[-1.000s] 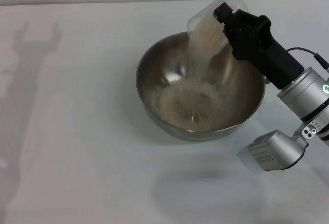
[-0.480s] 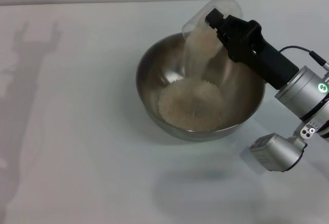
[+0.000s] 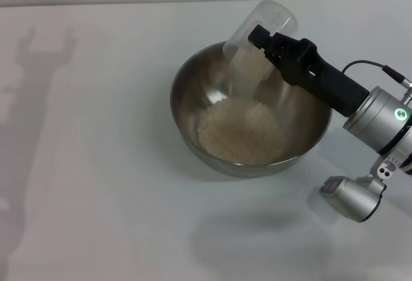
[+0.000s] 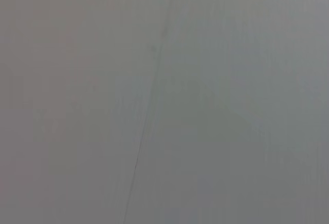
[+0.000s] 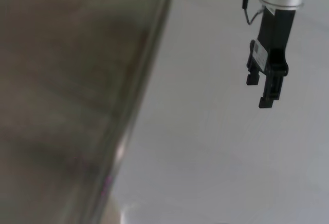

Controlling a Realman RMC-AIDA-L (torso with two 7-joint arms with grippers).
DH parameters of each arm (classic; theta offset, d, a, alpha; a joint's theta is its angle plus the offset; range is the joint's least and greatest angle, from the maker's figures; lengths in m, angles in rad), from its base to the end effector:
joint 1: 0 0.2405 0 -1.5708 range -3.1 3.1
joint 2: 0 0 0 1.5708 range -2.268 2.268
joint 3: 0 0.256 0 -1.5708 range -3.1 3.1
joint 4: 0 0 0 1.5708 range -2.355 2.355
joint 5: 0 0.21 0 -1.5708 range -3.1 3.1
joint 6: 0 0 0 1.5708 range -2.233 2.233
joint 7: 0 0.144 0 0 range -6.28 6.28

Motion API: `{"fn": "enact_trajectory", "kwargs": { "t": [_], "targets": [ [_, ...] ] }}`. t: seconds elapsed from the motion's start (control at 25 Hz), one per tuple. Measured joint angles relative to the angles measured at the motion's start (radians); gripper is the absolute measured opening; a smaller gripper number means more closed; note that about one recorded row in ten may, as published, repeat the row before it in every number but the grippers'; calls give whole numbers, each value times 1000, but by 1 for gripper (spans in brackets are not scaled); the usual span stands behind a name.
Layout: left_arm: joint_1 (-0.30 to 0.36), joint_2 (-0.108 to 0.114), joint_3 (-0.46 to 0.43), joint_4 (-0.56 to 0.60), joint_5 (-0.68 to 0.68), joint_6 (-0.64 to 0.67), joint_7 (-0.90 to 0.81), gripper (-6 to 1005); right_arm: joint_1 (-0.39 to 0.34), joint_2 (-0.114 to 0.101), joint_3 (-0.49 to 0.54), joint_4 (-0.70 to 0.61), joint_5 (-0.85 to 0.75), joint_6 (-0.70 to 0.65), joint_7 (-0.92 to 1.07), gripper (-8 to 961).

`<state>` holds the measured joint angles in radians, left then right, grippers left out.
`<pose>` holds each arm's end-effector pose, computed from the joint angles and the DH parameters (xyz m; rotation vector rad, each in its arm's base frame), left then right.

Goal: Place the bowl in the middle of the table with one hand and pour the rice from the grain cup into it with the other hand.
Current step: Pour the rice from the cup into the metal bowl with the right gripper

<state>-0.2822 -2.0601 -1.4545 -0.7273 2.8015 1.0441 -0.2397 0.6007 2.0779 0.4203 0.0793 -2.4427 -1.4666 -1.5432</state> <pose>-0.2564 0.3642 0.0659 -1.3567 -0.4087 -1.0749 0.2318 0.3237 -0.0571 -1.2768 -1.5256 -0.1036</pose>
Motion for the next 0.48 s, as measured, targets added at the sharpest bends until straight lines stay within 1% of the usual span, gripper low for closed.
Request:
{"fn": "enact_trajectory", "kwargs": {
  "t": [0.48],
  "targets": [
    [2,0,0,0,0,-1,-42,796,30,-3,-19,-77,-28,-75,-72,11]
  ]
}}
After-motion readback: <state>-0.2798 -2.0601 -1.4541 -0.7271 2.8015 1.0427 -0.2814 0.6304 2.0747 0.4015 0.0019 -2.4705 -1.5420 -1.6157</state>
